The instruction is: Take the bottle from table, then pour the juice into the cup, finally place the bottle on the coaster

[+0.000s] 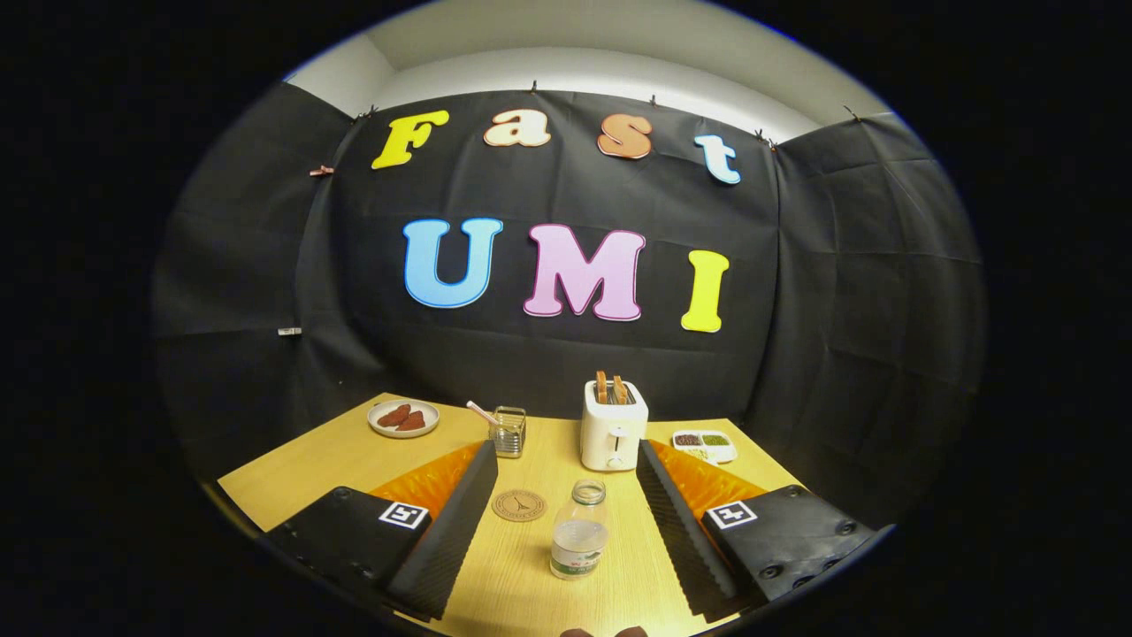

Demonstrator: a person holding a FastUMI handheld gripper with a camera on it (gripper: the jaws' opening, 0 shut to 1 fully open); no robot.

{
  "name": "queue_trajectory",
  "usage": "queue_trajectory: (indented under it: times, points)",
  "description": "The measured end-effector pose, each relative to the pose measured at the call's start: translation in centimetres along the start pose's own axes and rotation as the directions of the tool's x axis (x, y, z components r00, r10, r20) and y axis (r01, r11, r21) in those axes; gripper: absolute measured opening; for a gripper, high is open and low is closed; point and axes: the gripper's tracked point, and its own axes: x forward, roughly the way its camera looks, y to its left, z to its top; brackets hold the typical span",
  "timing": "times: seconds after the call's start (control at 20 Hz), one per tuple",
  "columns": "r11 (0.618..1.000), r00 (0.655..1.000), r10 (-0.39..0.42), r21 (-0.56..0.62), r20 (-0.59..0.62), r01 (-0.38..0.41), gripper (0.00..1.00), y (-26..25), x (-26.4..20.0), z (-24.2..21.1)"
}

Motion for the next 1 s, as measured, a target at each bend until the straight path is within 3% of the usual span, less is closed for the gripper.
queue_trajectory:
  times: [0.45, 1.0]
  points:
    - [1.0, 0.997, -0.015, -0.001, -0.079, 0.015, 0.98, -1.1, 3.2, -4.9]
    - [0.998, 0.992, 0.062, 0.012, -0.109, -0.061, 0.98, -2.3, 8.7, -10.6]
